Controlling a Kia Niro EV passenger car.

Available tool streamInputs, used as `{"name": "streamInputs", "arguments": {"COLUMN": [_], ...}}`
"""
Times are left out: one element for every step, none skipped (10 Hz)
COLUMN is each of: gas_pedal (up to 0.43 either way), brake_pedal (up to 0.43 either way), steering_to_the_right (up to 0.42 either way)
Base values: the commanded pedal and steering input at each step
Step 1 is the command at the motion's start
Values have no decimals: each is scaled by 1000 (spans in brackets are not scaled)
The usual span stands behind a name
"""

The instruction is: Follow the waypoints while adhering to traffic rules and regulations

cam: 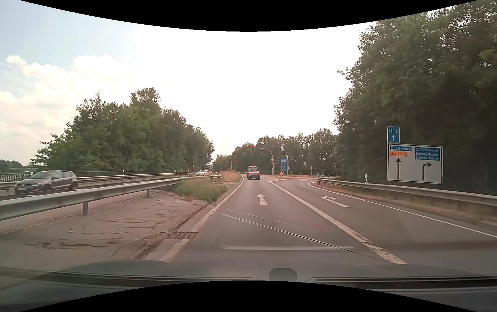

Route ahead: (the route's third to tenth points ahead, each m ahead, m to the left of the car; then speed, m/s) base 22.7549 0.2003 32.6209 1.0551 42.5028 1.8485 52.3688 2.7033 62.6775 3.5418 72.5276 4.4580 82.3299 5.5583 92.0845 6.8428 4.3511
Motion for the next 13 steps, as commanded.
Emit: {"name": "streamInputs", "arguments": {"gas_pedal": [39,39,47,47,59,59,59,59,59,59,59,59,59], "brake_pedal": [0,0,0,0,0,0,0,0,0,0,0,0,0], "steering_to_the_right": [-2,-2,-2,-2,-3,-3,-4,-4,-5,-5,-5,-5,-7]}}
